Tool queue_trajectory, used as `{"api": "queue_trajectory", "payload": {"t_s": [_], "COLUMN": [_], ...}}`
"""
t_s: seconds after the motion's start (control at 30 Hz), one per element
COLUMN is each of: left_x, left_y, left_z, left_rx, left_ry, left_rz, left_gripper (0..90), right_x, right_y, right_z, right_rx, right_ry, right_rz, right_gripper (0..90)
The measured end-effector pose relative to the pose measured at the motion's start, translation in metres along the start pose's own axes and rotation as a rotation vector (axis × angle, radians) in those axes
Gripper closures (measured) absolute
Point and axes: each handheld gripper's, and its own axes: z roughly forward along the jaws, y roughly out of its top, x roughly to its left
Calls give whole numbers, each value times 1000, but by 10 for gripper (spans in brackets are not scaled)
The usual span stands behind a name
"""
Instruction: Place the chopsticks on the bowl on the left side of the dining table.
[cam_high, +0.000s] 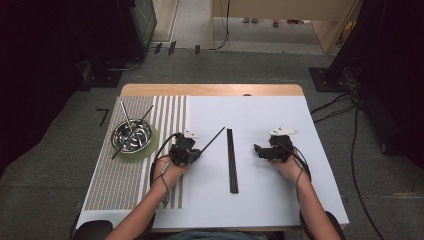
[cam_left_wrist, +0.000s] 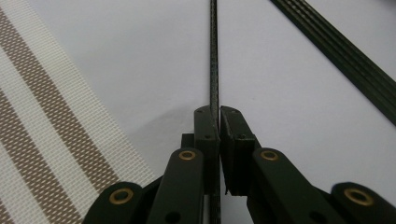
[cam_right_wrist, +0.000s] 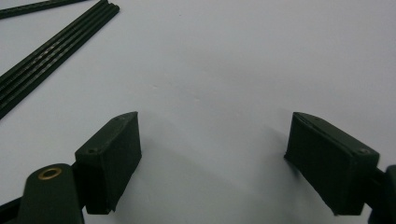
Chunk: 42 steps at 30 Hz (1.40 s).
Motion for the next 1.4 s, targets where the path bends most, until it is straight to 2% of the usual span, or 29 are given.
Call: {"api": "queue_trajectory", "payload": {"t_s": [0.17, 0.33, 0.53, 0.67, 1.4], "left_x": [-3, -3, 2, 5, 15], "left_y": [-2, -4, -2, 0, 7], "left_z": [3, 3, 2, 1, -17], "left_rx": [-9, -21, -12, -8, -21], "left_ry": [18, 19, -19, -29, -31], "left_rz": [27, 35, 3, -4, -5], "left_gripper": [865, 865, 873, 874, 875], "right_x": [0, 0, 0, 0, 0], "right_y": [0, 0, 0, 0, 0], "right_z": [0, 0, 0, 0, 0], "right_rx": [0, 0, 0, 1, -2], "right_ry": [0, -1, 0, 0, 0], "right_rz": [0, -1, 0, 1, 1], "right_gripper": [175, 175, 175, 175, 175]}}
